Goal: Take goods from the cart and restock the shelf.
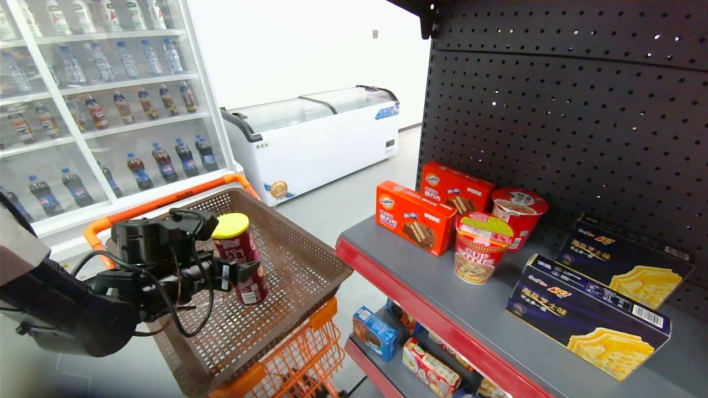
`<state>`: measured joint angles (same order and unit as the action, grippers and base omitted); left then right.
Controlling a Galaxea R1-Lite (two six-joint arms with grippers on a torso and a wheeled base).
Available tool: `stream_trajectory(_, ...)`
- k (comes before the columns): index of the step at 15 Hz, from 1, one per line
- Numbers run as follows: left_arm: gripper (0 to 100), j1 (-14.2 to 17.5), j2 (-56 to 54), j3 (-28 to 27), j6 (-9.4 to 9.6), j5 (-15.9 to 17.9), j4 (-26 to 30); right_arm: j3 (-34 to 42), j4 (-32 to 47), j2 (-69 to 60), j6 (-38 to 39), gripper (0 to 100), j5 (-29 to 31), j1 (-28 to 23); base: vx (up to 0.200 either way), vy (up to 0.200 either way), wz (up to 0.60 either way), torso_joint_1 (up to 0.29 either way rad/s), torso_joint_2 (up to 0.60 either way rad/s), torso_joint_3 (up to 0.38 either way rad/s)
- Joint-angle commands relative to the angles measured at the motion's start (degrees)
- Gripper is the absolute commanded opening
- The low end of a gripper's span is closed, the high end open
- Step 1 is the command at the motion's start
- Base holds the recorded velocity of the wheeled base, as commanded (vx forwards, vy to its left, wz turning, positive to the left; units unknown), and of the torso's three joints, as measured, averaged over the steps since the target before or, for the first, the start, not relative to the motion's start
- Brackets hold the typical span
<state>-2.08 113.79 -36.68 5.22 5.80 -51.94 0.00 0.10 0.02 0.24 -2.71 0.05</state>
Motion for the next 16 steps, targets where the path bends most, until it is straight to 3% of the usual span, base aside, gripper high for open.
stream_trajectory(1,100,-0.38,4.07,-0.50,-0.03,-0.27,-1.67,0.00,-0.01,-0.02,0.02,100,-0.02,0.04,0.000,0.000,0.00,0.000,0.00,0.000)
stream_trajectory(4,100,-0.55,6.89,-1.99,-0.03,-1.50,-5.01,0.00,-0.01,-0.02,0.02,100,-0.02,0.04,0.000,0.000,0.00,0.000,0.00,0.000)
stream_trajectory(9,100,-0.73,8.47,-4.71,-0.03,-2.37,-5.62,0.00,-0.01,-0.02,0.02,100,-0.02,0.04,0.000,0.000,0.00,0.000,0.00,0.000)
stream_trajectory(10,0,-0.82,8.82,-5.68,-0.21,-2.37,-5.98,0.00,-0.01,-0.02,0.02,100,-0.02,0.04,0.000,0.000,0.00,0.000,0.00,0.000)
stream_trajectory(12,0,-1.08,8.73,-6.65,-1.35,-3.69,-5.62,0.00,-0.01,-0.02,0.02,100,-0.02,0.04,0.000,0.000,0.00,0.000,0.00,0.000)
stream_trajectory(16,0,-0.99,2.49,-7.00,-1.44,-3.25,-4.48,0.00,-0.01,-0.02,0.02,100,-0.02,0.04,0.000,0.000,0.00,0.000,0.00,0.000)
